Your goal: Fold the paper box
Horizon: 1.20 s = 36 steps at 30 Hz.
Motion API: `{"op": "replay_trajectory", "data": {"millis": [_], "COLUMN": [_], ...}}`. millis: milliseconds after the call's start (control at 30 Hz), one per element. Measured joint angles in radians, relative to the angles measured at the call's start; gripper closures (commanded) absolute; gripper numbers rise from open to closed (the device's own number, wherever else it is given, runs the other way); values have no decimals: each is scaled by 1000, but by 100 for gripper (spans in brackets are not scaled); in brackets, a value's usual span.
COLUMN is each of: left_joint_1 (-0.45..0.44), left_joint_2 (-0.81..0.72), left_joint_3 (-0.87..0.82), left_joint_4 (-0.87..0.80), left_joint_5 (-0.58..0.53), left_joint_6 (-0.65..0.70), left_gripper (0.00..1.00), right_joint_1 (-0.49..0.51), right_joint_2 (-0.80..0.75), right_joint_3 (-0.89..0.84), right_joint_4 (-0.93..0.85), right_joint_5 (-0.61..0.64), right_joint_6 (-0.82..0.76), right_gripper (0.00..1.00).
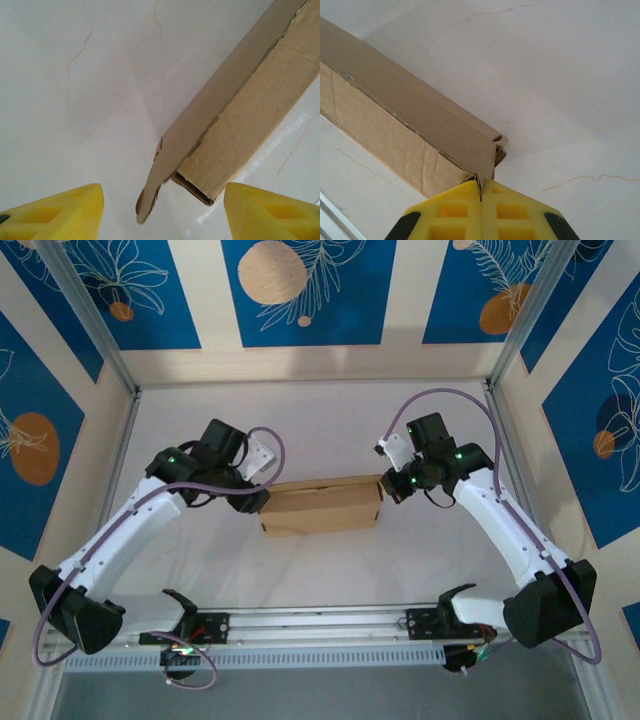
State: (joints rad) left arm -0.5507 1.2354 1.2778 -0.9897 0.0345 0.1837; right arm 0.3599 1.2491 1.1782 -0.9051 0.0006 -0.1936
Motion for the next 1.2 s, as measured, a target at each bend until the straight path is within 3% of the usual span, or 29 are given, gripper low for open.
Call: {"op": "replay_trajectory", "data": {"millis": [167,400,733,1000,1200], "left_joint_1": [36,40,40,41,42], "left_joint_2": [-36,3,-20,7,9], "left_joint_3": [-18,-37,-72,-73,-80], "left_joint_4": [28,77,85,93,106], "left_joint_5": [19,34,24,-14,-32], "left_joint_6": [-17,-28,-29,-33,-44], "left_gripper": [39,52,57,81,88], "right_joint_1": [-5,-11,-16,-16,-16], "right_joint_2": [12,19,43,58,58], "right_joint_3": [3,6,26,43,43], "right_joint_4": [12,18,18,10,8], "right_joint_5": [-4,-8,-8,-7,-8], "right_joint_6": [0,0,0,1,7], "right_gripper": [100,100,100,100,100]}}
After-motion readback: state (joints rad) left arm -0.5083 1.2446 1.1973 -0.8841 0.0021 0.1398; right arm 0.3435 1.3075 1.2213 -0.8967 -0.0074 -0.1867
